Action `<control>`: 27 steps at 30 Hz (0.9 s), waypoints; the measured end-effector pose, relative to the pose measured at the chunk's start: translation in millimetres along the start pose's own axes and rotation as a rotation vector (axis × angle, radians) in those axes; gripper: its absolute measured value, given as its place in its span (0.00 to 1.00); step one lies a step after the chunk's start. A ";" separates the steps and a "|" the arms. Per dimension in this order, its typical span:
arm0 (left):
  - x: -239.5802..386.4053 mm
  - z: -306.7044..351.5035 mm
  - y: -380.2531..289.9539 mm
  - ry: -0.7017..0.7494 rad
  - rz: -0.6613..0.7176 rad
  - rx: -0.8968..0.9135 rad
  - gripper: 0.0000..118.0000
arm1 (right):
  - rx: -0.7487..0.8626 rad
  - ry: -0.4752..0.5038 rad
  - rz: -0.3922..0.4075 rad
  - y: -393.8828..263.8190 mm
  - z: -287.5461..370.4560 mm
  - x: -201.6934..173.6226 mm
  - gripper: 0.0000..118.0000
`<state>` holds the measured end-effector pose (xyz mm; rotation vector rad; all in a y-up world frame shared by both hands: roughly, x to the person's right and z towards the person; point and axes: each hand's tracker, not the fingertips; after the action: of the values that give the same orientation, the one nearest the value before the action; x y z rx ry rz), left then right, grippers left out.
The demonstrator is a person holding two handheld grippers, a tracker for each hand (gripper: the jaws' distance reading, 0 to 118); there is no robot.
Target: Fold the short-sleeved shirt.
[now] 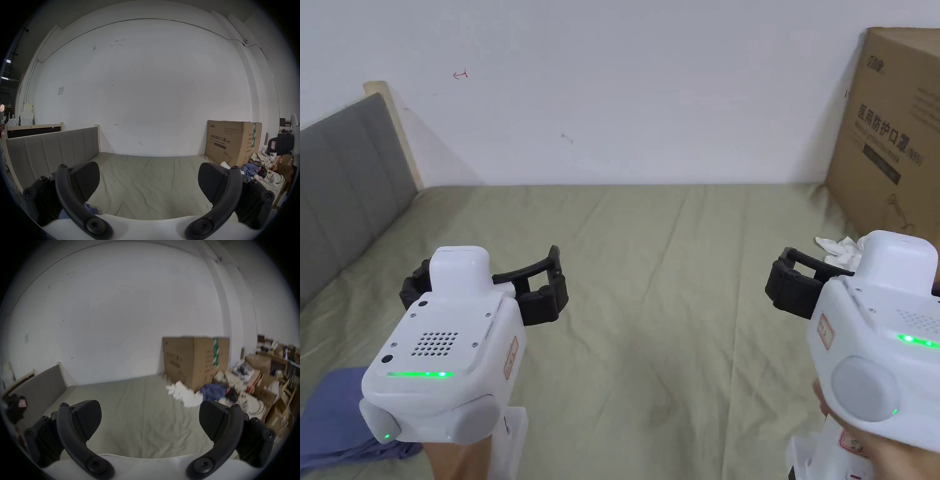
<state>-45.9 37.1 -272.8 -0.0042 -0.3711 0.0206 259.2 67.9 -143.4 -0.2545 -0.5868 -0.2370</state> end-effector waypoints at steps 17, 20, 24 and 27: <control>-1.9 1.7 0.7 -0.004 0.006 0.000 1.00 | -0.284 -0.119 -0.008 10.7 -12.8 -6.7 1.00; -1.6 2.0 1.1 -0.003 0.005 0.002 1.00 | -0.272 -0.120 0.024 9.4 -12.4 -8.6 1.00; -1.2 2.5 2.0 -0.006 0.007 0.007 1.00 | -0.220 -0.067 0.053 6.9 -7.0 -8.7 1.00; -0.4 2.9 2.4 -0.008 0.002 0.009 1.00 | -0.103 -0.019 0.100 2.1 -2.4 -8.1 1.00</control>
<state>-47.4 39.5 -270.3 0.0047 -0.3787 0.0241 254.6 70.4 -150.4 -0.3845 -0.5796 -0.1688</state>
